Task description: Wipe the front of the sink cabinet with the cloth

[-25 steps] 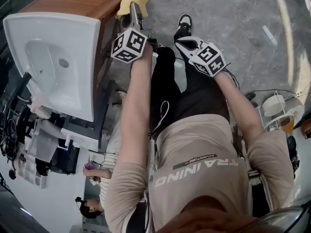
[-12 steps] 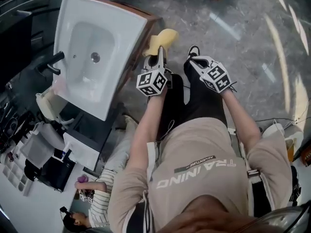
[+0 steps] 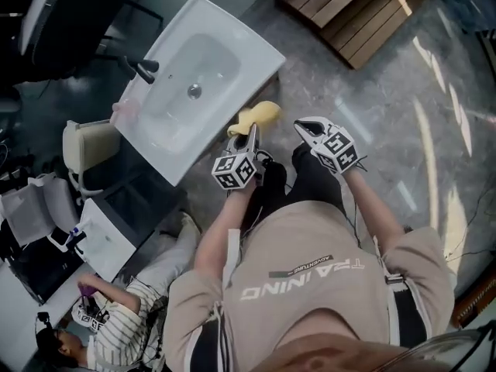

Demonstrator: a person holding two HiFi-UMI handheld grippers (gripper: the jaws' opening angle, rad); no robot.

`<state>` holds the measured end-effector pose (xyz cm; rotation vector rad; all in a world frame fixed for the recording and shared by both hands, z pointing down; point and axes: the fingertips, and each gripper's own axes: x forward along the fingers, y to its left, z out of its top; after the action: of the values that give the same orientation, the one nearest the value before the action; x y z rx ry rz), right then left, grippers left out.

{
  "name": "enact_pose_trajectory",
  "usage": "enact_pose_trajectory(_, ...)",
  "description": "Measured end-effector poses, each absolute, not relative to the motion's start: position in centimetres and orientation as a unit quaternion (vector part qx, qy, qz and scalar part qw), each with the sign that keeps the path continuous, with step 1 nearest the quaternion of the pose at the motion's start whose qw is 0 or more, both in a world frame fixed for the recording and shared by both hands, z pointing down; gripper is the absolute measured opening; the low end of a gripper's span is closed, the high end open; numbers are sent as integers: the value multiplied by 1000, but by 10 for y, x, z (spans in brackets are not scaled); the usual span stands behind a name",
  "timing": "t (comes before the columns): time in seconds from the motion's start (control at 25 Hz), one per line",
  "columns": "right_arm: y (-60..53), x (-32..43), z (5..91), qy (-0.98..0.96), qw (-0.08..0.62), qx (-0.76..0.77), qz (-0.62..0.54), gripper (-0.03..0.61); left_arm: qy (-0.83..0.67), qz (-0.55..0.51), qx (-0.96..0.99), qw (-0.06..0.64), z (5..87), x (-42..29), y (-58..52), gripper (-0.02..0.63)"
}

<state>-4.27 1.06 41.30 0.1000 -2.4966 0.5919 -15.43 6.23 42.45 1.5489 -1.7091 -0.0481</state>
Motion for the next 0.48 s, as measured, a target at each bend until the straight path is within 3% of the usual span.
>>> enact_pose_trajectory(0.48, 65, -128, 311, -958, 253, -26, 134, 12, -723, -44, 588, 360, 340, -223, 149, 40)
